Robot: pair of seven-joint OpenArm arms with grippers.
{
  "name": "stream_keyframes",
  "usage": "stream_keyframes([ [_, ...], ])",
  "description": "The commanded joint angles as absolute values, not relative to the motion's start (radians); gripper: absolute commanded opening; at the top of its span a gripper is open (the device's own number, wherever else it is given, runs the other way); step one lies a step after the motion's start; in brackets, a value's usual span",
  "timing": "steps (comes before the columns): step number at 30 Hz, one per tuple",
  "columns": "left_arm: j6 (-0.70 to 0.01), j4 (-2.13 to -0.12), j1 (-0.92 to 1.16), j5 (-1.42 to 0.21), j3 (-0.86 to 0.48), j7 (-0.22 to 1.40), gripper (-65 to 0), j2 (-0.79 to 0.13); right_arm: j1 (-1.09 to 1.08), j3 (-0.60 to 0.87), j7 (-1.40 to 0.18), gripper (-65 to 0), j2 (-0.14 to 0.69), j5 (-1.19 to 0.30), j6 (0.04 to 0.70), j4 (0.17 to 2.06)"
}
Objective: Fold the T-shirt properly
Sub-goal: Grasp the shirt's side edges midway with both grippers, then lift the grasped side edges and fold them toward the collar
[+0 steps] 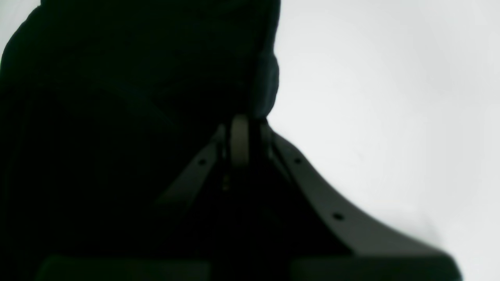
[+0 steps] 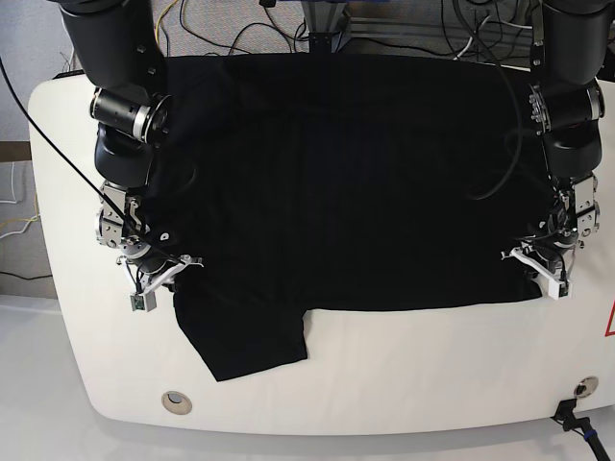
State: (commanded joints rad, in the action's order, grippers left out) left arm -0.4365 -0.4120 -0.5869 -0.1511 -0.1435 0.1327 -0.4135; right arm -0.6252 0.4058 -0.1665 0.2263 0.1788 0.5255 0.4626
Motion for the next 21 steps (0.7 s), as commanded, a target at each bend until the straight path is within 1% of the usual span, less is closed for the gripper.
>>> stream_keyframes([
  [3,-0.437,-0.429,-0.587,-0.154,-0.145,0.133,-65.0,-0.417,-0.644,0.406,-0.166,-65.0,0.226,0.177,0.526,0.464],
  [12,-0.438,-0.653,-0.506,-0.154,-0.147,0.139,-65.0,-0.447,-0.676,0.406,-0.173,-65.0,0.234,0.177,0.526,0.476],
  [15,-0.438,-0.690,-0.499,-0.154,-0.147,0.139,-65.0,-0.449,-0.664,0.407,-0.248,-65.0,0.228,0.176,0.529,0.590],
  [17,-0.438,-0.710,-0.498,-0.156,-0.150,0.139,-65.0,-0.449,-0.645,0.409,-0.312,-65.0,0.219,0.174,0.558,0.673],
  [19,-0.440,-0.733,-0.481,-0.156,-0.150,0.139,-65.0,-0.449,-0.636,0.410,-0.384,-65.0,0.191,0.174,0.599,0.774],
  [21,-0.440,-0.788,-0.455,-0.156,-0.150,0.139,-65.0,-0.449,-0.607,0.410,-0.476,-65.0,0.185,0.174,0.619,0.880],
])
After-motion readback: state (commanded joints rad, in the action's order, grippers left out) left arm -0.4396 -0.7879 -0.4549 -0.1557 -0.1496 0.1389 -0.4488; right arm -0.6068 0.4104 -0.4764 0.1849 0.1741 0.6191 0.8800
